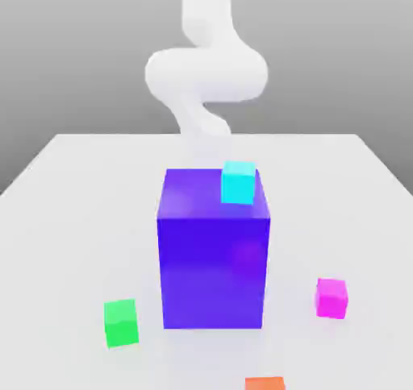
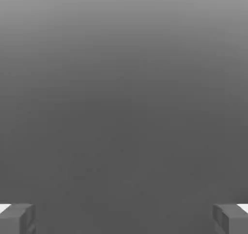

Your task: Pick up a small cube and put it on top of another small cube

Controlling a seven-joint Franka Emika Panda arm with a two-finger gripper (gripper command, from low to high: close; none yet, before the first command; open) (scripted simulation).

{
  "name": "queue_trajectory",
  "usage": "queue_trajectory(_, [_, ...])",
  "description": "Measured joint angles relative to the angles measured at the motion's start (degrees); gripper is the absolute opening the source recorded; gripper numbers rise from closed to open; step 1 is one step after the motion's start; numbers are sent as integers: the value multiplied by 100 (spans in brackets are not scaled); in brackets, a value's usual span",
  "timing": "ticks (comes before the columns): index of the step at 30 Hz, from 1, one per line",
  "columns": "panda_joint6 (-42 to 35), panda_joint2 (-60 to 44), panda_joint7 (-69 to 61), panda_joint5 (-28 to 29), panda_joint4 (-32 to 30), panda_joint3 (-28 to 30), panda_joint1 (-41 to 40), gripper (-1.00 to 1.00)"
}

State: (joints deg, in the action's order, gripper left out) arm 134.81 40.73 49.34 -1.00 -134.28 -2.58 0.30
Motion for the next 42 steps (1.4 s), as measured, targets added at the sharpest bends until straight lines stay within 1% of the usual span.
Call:
queue_trajectory(6, [755, -1263, 946, -150, -619, -706, 104, 0])
queue_trajectory(11, [1371, -2283, 1811, -132, -1121, -1318, 197, 0])
queue_trajectory(15, [1863, -3120, 2606, 30, -1522, -1799, 267, 0])
queue_trajectory(19, [2348, -3991, 3588, 447, -1921, -2063, 532, 0])
queue_trajectory(21, [2585, -4432, 4120, 714, -2118, -2057, 762, 0])
queue_trajectory(23, [2863, -4868, 4559, 1117, -2143, -1828, 974, 0])
queue_trajectory(28, [3638, -5903, 5337, 2074, -1935, -736, 1869, 0])
queue_trajectory(29, [3719, -6006, 5400, 2152, -1911, -617, 1972, -100])
queue_trajectory(35, [3772, -6057, 5436, 2196, -1898, -557, 2023, -100])
queue_trajectory(36, [3711, -5982, 5391, 2140, -1917, -640, 1953, -100])
queue_trajectory(38, [3471, -5669, 5157, 1838, -1995, -957, 1704, -100])
queue_trajectory(42, [2879, -4851, 4450, 905, -2187, -1418, 1461, -100])
